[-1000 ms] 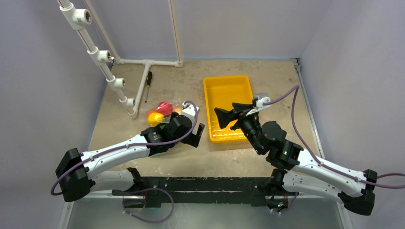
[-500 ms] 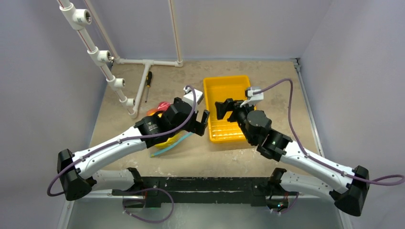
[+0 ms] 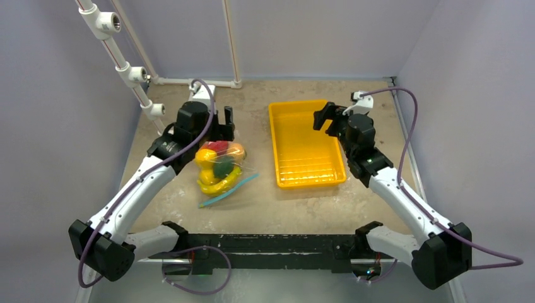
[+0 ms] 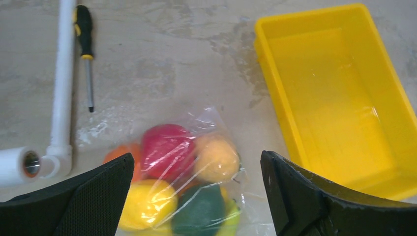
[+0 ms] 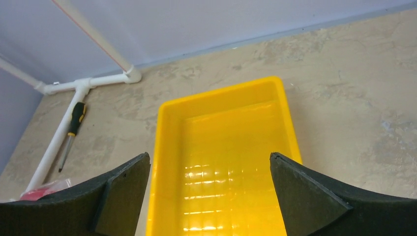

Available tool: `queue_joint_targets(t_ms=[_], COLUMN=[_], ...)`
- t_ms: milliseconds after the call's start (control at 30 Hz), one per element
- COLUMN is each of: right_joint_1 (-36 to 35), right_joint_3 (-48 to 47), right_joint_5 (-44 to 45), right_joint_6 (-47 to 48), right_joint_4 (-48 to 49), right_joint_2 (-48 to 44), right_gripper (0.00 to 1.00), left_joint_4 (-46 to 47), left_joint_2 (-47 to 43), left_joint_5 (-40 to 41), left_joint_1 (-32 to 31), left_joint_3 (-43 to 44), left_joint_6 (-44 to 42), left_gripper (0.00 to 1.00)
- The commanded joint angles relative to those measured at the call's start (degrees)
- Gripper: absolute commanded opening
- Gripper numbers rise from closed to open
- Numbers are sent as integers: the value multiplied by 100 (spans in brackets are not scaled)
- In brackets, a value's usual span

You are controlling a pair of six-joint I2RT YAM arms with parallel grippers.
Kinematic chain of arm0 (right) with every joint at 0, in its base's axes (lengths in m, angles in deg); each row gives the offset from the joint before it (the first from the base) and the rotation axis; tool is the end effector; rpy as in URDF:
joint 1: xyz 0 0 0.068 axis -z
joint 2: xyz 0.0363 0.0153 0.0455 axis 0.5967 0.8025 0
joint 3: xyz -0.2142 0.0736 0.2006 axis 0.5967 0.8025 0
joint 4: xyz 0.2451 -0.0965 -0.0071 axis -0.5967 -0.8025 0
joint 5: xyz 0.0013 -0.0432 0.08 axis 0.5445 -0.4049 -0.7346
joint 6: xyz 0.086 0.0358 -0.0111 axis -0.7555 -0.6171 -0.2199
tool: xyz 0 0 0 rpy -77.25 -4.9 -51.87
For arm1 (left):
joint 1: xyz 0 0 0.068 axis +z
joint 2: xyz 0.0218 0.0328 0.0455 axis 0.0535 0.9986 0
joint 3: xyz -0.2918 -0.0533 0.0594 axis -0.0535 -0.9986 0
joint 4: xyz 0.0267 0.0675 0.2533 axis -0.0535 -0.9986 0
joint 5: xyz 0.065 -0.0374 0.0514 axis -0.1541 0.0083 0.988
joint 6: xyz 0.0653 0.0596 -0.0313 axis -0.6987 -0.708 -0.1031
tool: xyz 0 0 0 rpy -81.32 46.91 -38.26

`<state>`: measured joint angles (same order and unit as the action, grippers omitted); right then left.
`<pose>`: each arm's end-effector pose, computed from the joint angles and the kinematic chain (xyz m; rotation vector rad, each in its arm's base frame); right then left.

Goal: Place the food in the zip-top bag and seal the zipper
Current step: Reset both arms

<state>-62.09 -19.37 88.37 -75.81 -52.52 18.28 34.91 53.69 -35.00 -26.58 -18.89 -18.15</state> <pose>0.2684 0.1000 0.3461 0.1708 1.7201 0.3529 0.2552 -0.1231 0.3597 0.0704 2.0693 -0.2763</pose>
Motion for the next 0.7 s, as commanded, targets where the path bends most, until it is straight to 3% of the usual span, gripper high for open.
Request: queue_joint_targets(t_ms=[0,200,367,667], right_joint_1=[480,594,584,575], right_joint_3=[-415,-307,109,160], right_joint_5=[-633,-593,-725,-983], right_joint_6=[-454,-299,-152,-4], right_joint_4=[-2,148,445,741], right_joint_2=[-30,-661,-1363,-1488], right_gripper=[94,94,96,96], left_joint_4=[303,495,726,707], left_joint_2=[-222,-766,-1280,-1648], left_joint_5=[-276,-170,-670,-1254], left_joint_1=[672,768,768,768], left_joint_3=[-234,-969,-1461,-1517], left_joint_6=[164,118,-10,-324], left_gripper=[99,99,99,99])
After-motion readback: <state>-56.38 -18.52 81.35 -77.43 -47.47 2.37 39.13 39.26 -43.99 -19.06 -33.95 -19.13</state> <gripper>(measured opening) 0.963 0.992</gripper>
